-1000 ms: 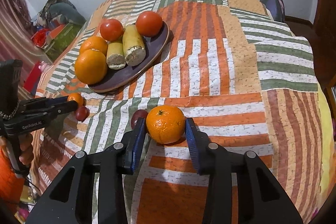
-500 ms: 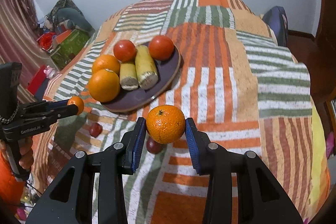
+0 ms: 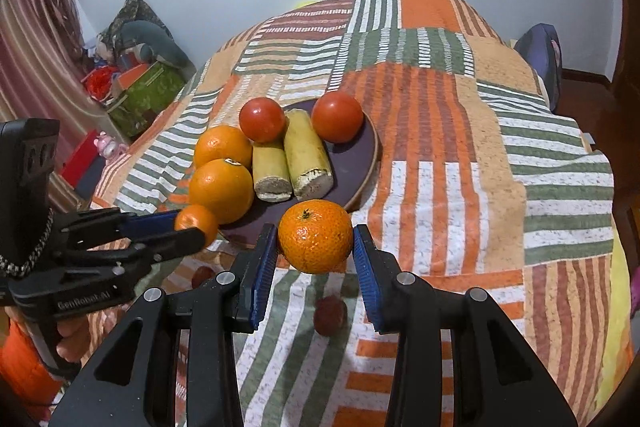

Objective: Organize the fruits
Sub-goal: 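Set mandarin on plate edge with right tool while left tool places its mandarin beside it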

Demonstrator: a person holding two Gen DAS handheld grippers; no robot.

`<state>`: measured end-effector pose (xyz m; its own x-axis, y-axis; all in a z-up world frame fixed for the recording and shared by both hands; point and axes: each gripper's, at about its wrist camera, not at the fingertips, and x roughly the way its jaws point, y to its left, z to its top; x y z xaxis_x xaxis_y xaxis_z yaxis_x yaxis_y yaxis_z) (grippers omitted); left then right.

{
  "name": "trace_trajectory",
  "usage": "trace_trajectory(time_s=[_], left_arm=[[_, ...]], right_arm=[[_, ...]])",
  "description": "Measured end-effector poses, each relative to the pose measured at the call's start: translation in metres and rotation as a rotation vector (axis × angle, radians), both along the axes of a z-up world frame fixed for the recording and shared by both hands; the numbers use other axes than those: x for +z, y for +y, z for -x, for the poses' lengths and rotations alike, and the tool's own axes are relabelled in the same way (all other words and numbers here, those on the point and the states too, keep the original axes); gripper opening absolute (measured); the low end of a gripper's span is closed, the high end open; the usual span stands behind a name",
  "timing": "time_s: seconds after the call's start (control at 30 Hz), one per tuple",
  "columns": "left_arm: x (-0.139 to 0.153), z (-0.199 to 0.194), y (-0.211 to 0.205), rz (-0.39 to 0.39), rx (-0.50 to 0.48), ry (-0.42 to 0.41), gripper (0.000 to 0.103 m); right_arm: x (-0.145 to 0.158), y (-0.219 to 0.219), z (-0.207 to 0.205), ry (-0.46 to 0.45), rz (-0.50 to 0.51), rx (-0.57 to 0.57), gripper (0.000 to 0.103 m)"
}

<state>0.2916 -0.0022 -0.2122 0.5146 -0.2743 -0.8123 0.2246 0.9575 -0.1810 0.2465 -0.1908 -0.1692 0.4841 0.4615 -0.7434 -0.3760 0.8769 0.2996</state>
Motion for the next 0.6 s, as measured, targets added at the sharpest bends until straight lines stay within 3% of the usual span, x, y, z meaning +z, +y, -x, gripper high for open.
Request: trace_trajectory(time_s=[0.6], left_arm=[[-0.017, -0.019, -0.005, 0.001, -0.019, 0.017, 0.033]], right_arm=[[-0.017, 0.036, -0.019, 0.017, 0.078, 0.076, 0.035]])
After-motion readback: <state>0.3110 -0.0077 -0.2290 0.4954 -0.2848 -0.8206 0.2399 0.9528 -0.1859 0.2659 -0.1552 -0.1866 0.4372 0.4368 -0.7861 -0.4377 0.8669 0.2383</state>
